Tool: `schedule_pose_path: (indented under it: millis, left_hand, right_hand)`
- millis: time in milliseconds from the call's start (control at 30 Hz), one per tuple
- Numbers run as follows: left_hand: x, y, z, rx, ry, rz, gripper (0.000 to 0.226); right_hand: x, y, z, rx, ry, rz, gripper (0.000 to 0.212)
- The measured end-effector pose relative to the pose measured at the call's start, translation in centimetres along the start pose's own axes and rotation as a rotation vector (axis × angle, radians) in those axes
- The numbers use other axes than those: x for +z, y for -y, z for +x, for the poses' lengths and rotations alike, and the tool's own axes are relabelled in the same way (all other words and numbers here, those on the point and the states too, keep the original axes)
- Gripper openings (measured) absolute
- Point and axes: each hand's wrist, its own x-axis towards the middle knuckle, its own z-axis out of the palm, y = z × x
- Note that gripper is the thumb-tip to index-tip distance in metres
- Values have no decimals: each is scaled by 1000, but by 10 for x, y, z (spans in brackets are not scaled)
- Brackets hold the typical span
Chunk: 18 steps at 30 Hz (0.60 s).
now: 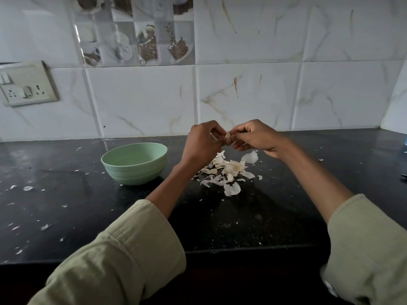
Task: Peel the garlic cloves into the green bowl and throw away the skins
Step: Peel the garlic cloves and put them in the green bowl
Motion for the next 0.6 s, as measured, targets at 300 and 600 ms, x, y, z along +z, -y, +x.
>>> schedule_pose_path:
  millis: [300,600]
  left_hand:
    - [3,4,-2,18,-25,26,22]
    - [1,12,-2,-68,-55,45,20]
  right_hand:
    - [6,-8,9,-125,-24,-93,19]
    - [2,-11,17,-137,10,-70,19]
